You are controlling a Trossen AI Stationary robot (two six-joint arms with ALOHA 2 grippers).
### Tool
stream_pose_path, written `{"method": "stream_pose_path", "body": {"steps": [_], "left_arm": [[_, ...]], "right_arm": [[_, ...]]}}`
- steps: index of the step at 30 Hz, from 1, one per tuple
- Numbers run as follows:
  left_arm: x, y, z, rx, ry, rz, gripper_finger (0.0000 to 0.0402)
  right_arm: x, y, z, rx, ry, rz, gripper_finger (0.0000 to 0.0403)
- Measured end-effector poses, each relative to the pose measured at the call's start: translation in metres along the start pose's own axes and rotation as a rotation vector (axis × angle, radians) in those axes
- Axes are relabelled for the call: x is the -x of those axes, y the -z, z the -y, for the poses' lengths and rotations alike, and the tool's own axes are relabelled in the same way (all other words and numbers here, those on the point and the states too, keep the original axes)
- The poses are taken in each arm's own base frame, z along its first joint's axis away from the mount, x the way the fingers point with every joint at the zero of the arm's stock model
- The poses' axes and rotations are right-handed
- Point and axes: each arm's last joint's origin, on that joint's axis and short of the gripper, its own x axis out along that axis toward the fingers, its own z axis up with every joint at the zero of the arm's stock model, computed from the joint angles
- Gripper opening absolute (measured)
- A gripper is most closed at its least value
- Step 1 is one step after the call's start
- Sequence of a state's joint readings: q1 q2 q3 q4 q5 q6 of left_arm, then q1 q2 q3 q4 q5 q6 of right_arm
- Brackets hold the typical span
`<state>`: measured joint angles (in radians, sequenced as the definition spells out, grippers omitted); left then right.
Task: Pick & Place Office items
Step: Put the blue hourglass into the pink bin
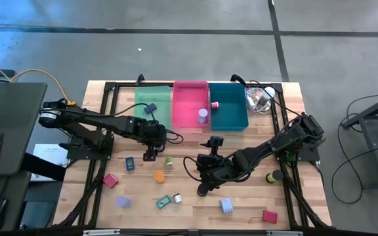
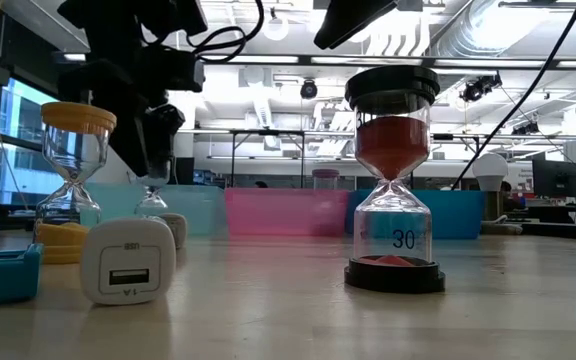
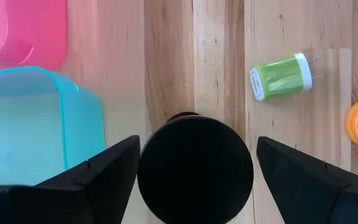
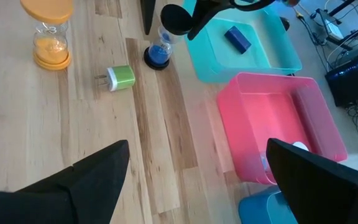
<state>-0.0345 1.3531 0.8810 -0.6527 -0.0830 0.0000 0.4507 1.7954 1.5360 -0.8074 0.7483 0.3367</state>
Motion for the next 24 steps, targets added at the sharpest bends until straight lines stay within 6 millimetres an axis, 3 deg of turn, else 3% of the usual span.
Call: {"method": "stream_pose_path", "body": {"steps": [10,19,24], "left_arm": [[-0.007,-0.001,0.001,-0.001,0.0,-0.012,0.0204],[-0.01,-0.003,0.002,-0.006,-0.034,-0.014,0.02],[0.004,-0.008,0.006,-0.019,-0.04,0.034,0.02]], "right_arm": [[0.0,0.0,0.0,0.002,0.001,-0.002,0.0368],[0.0,0.0,0.0,0.003,0.001,-0.003,0.0368],[0.0,0.0,0.0,0.003,0.001,-0.003,0.0368]]}}
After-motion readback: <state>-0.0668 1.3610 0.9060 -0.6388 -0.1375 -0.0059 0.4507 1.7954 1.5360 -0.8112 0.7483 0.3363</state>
